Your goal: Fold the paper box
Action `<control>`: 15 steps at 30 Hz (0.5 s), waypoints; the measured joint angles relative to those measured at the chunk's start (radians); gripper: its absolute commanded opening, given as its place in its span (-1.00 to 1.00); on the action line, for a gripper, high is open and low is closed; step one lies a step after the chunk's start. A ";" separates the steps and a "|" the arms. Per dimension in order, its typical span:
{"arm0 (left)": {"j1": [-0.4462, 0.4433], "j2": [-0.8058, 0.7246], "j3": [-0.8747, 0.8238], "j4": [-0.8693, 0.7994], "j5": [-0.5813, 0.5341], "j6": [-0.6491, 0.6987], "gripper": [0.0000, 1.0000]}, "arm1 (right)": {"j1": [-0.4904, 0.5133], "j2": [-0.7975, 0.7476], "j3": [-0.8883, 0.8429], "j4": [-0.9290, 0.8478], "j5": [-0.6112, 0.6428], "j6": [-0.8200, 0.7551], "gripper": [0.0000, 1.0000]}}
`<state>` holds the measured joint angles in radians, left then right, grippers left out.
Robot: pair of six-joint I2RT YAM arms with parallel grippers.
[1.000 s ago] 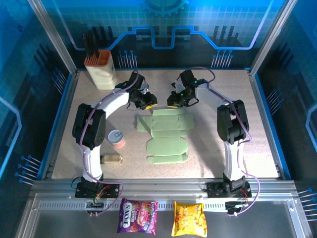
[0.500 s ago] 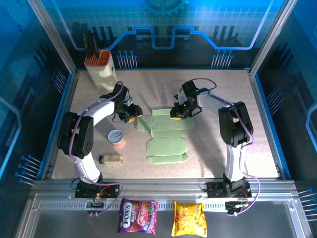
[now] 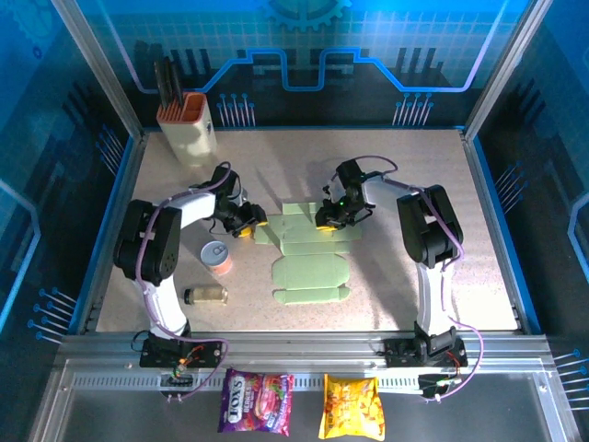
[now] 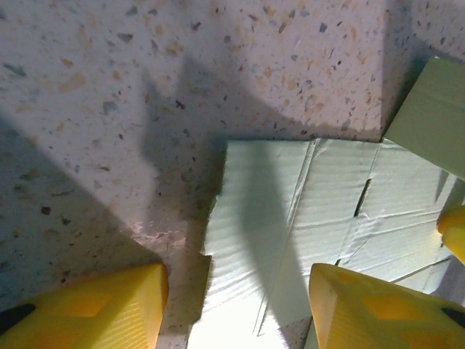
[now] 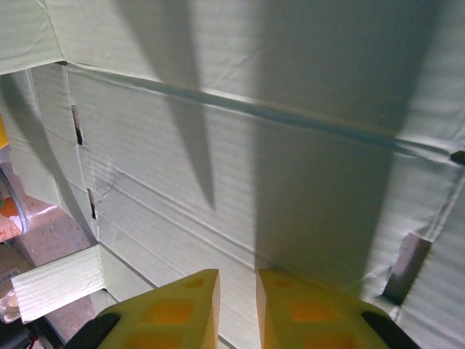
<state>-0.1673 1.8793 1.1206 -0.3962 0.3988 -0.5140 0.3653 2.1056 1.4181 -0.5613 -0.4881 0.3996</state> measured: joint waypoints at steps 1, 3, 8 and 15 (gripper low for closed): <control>0.003 0.000 0.000 0.005 0.009 -0.001 0.04 | 0.000 0.002 -0.002 0.002 -0.003 0.000 -0.56; 0.004 0.005 -0.002 0.017 0.018 0.000 -0.03 | 0.000 0.002 -0.003 0.008 -0.010 0.000 -0.56; 0.004 0.005 -0.032 0.068 0.048 -0.003 -0.17 | 0.000 0.003 -0.008 0.018 -0.017 0.000 -0.57; 0.008 -0.008 -0.076 0.146 0.088 -0.019 -0.12 | 0.000 0.003 -0.010 0.024 -0.020 0.003 -0.57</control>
<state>-0.1589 1.8717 1.0443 -0.2501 0.4870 -0.5331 0.3653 2.1082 1.4078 -0.5377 -0.5079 0.4030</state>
